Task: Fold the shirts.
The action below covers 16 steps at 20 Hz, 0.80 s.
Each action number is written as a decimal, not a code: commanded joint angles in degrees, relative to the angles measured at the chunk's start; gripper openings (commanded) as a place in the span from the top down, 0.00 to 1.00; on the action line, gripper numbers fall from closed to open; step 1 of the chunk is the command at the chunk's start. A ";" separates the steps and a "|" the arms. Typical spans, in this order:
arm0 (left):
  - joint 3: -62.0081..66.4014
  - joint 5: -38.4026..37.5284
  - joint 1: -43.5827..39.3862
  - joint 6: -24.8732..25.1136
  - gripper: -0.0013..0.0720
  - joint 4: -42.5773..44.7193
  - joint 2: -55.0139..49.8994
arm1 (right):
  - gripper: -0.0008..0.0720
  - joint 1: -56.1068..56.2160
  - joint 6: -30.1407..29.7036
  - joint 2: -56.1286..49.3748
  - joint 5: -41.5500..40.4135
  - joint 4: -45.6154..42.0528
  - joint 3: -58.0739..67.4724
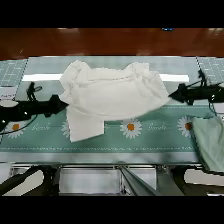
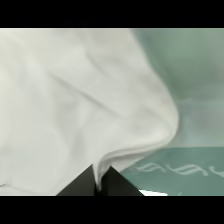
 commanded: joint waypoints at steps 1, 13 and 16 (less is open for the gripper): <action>12.59 -5.14 0.00 -0.04 0.95 -2.43 4.26 | 0.95 1.27 0.20 5.42 4.04 -1.14 13.00; 76.70 -16.90 0.00 -11.72 0.95 16.15 11.69 | 0.95 1.33 6.60 32.48 0.37 -13.38 52.43; 80.56 -18.10 0.00 -11.67 0.95 21.81 17.38 | 0.95 1.33 7.61 37.44 4.46 -15.80 54.55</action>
